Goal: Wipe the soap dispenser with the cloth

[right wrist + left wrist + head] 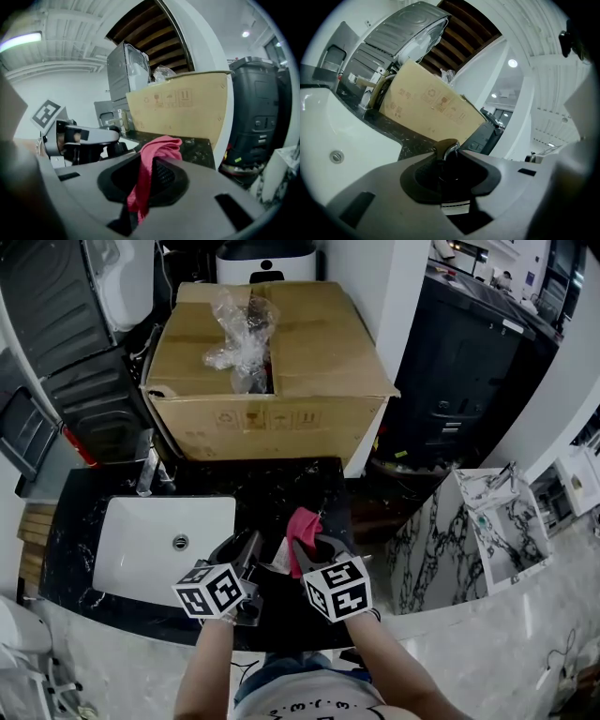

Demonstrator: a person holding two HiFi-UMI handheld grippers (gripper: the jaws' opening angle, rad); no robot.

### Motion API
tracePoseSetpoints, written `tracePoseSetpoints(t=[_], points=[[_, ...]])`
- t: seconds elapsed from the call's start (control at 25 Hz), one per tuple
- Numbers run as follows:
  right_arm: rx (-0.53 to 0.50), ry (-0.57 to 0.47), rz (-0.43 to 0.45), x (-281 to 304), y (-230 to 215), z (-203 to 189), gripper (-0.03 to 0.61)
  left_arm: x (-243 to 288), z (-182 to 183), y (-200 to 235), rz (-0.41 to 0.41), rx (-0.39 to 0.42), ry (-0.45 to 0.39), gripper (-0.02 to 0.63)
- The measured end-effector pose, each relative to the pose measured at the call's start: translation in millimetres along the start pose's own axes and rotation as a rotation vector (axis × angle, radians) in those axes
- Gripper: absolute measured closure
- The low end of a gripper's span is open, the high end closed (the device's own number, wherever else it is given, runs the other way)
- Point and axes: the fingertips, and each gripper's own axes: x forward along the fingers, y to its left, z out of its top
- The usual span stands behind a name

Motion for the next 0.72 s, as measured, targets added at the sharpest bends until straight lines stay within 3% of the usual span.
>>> tracePoseSetpoints(t=[0.2,0.48,0.64,0.72], points=[[0.013,0.111,-0.063,-8.6,-18.1,-29.5,0.529,1.3,1.1,0.4,0.007,0.054,0.020,0.483],[0.070,0.059,-0.107,-29.9,-32.8,-25.1,0.529,20.4,7.5,-10.0,0.027,0.207,0.073,0.465],[0.104,0.031,-0.143,-41.6,-44.8,-23.9,0.529,24.2,5.4,-21.9,0.101,0.317,0.088,0.444],[0.121,0.021,-0.159,-45.9,-49.7,-24.5,0.529,24.2,3.0,-25.7,0.147,0.322,0.079,0.398]])
